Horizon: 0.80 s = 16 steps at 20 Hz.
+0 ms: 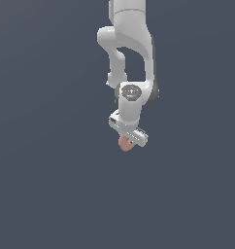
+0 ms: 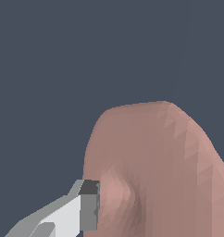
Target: Pick up the object and move it to a goal position.
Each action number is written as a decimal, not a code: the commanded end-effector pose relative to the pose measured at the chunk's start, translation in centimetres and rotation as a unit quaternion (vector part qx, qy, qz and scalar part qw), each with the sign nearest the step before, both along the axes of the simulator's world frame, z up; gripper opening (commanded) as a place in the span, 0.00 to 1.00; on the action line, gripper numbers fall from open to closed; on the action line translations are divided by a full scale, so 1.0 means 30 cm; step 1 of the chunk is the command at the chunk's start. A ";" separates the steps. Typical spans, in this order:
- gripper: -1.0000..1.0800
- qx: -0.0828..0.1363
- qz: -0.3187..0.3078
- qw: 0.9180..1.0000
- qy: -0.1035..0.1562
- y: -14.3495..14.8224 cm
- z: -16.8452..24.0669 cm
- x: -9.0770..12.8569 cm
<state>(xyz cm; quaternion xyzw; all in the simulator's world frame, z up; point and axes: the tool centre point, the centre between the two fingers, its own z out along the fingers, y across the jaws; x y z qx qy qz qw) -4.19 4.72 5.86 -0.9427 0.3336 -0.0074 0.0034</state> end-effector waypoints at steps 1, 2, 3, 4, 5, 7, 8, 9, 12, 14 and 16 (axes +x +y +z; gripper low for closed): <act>0.00 0.000 0.000 1.000 0.000 0.012 0.044 -0.002; 0.00 0.000 0.000 1.000 0.000 0.018 0.067 -0.004; 0.00 0.000 0.000 1.000 0.001 0.024 0.090 -0.005; 0.00 0.000 0.000 1.000 0.001 0.031 0.115 -0.006; 0.00 0.000 0.000 1.000 0.001 0.038 0.142 -0.008; 0.00 0.000 0.001 1.000 0.002 0.053 0.202 -0.011; 0.00 0.000 0.001 1.000 0.002 0.061 0.234 -0.013; 0.00 -0.001 0.001 1.000 0.003 0.070 0.267 -0.014; 0.00 -0.001 0.001 1.000 0.004 0.097 0.372 -0.019; 0.00 -0.001 0.001 1.000 0.005 0.114 0.436 -0.021; 0.00 -0.001 0.001 1.000 0.005 0.130 0.495 -0.022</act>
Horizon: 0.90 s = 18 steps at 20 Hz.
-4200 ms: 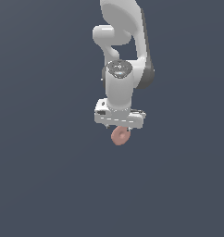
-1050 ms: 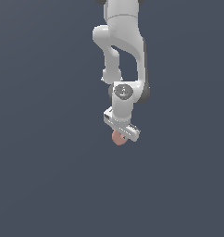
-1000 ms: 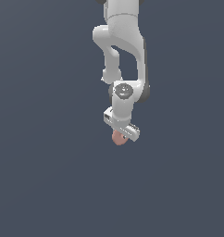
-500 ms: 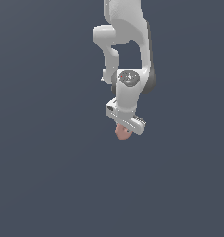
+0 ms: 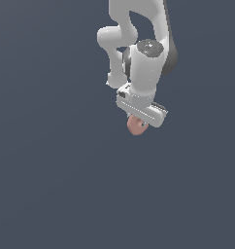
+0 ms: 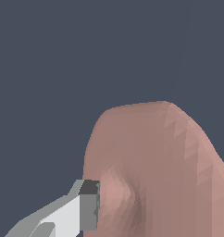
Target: Pick up the object and move it to a goal position.
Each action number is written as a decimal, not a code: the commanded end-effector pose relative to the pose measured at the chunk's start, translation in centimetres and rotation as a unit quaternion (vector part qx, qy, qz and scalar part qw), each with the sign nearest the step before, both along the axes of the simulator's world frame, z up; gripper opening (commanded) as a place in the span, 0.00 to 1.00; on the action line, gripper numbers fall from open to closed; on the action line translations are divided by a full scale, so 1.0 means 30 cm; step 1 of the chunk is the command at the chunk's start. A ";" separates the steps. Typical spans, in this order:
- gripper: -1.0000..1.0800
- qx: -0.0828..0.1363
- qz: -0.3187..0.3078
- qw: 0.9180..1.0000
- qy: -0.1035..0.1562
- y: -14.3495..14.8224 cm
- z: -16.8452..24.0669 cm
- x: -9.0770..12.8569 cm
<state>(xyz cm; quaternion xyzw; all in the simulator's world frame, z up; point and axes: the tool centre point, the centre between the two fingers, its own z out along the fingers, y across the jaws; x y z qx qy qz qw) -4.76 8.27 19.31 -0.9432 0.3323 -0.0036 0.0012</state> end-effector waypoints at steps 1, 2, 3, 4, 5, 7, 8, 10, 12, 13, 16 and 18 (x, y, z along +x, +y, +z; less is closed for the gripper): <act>0.00 0.000 0.000 1.000 0.001 0.019 0.073 -0.004; 0.00 0.000 0.000 1.000 0.002 0.026 0.099 -0.004; 0.00 0.000 0.000 1.000 0.002 0.032 0.123 -0.004; 0.00 0.000 0.000 1.000 0.002 0.038 0.145 -0.004; 0.00 0.000 0.000 1.000 0.002 0.044 0.165 -0.003; 0.00 0.000 0.001 1.000 0.003 0.053 0.199 -0.003; 0.00 0.000 0.001 1.000 0.003 0.057 0.215 -0.003; 0.00 0.000 0.001 1.000 0.003 0.064 0.238 -0.002; 0.00 0.000 0.001 1.000 0.003 0.069 0.255 -0.001; 0.00 0.000 0.001 1.000 0.003 0.071 0.260 0.000; 0.00 0.000 0.001 1.000 0.004 0.073 0.265 0.002; 0.00 0.000 0.001 1.000 0.004 0.073 0.263 0.004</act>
